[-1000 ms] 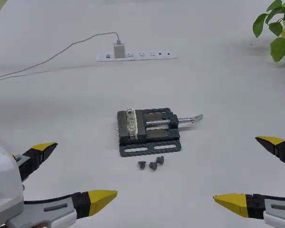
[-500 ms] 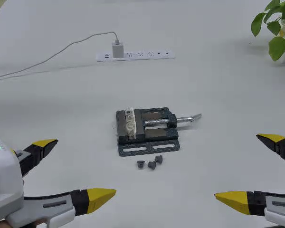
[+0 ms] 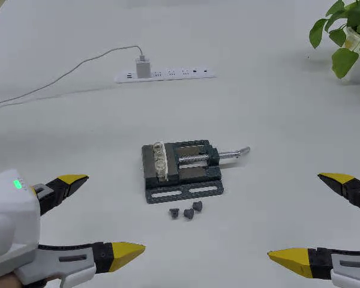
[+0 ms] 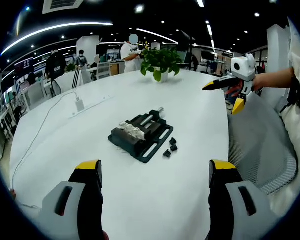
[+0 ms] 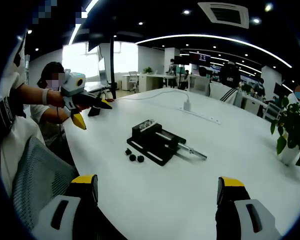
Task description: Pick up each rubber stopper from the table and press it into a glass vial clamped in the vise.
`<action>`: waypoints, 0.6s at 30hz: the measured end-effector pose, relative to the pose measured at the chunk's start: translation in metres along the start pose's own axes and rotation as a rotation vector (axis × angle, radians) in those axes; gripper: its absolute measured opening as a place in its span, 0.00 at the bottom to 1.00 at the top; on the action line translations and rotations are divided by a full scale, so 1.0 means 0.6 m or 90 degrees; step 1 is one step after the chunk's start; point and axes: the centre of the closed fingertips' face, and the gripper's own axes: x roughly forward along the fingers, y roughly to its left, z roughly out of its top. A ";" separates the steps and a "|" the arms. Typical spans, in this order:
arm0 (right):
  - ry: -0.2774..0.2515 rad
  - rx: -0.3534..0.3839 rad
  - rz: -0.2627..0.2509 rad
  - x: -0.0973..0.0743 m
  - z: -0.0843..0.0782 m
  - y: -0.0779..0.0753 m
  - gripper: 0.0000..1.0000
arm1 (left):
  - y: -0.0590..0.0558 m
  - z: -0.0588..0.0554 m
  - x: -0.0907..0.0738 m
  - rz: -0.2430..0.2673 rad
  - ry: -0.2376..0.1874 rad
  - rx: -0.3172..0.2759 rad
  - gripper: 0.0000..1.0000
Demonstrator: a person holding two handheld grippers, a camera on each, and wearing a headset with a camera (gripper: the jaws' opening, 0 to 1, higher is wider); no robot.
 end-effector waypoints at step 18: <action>0.007 0.008 -0.016 -0.006 -0.010 -0.002 0.97 | -0.017 0.000 0.072 -0.082 0.034 0.076 0.62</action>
